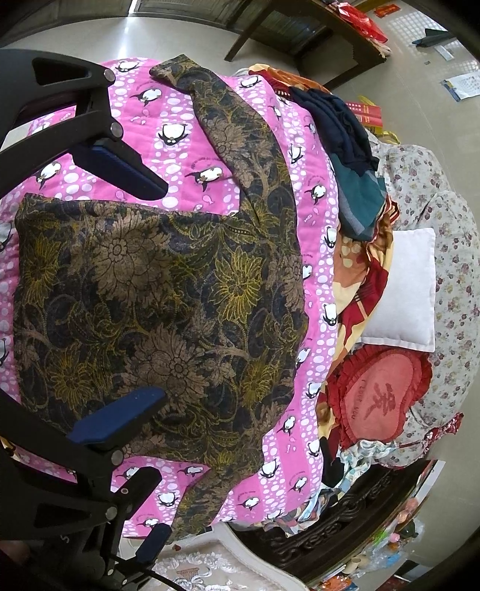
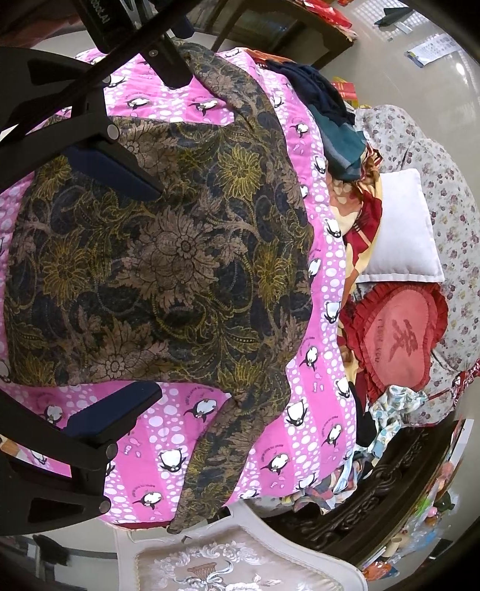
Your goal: Fold small clothes
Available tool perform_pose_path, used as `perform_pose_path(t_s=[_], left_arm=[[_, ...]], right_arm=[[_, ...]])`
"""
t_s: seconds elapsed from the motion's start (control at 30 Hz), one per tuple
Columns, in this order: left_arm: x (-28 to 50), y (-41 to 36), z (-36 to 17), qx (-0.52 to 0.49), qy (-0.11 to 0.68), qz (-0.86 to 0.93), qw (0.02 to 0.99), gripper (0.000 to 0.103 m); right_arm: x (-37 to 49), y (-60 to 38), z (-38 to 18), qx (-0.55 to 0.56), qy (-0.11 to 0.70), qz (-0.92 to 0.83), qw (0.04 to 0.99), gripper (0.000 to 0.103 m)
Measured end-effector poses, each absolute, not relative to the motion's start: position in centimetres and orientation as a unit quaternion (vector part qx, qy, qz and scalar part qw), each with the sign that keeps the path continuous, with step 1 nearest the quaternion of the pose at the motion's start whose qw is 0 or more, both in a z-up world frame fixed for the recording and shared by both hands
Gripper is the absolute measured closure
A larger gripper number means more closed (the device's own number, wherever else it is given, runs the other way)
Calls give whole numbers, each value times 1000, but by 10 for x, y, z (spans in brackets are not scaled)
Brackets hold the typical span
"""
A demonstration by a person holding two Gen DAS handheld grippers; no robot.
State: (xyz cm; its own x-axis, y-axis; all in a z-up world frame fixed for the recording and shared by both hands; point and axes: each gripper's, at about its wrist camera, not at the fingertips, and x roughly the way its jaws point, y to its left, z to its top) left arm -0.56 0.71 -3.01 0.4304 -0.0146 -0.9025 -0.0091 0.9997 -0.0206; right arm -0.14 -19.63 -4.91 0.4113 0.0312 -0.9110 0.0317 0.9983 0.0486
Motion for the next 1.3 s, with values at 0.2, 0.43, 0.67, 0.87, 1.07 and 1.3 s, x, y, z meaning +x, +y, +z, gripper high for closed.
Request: perform_pose_path(t_s=[0.2,0.43,0.67,0.87,1.07,1.3], left_arm=[[-5,5,-35,-12,536,0,844,2],[-3,8,-45,-15,540,4,842,2],[8,18,-54,-22,549,11,835,2],[15,23,-68,-27,555,16,831,2],[23,28,-82,-30,561,21,827,2],[31,34,-95,-37,564,25,824,2]], right_arm=[[-2,-198,-53,30,542,-1,840,3],[2,-196,-63,28,547,-1,837,3],[9,-194,-73,39,558,-1,829,3],[20,-186,-84,34,563,-1,826,3],[31,-183,-98,38,565,-3,824,3],[40,-181,-111,49,569,-7,821,3]])
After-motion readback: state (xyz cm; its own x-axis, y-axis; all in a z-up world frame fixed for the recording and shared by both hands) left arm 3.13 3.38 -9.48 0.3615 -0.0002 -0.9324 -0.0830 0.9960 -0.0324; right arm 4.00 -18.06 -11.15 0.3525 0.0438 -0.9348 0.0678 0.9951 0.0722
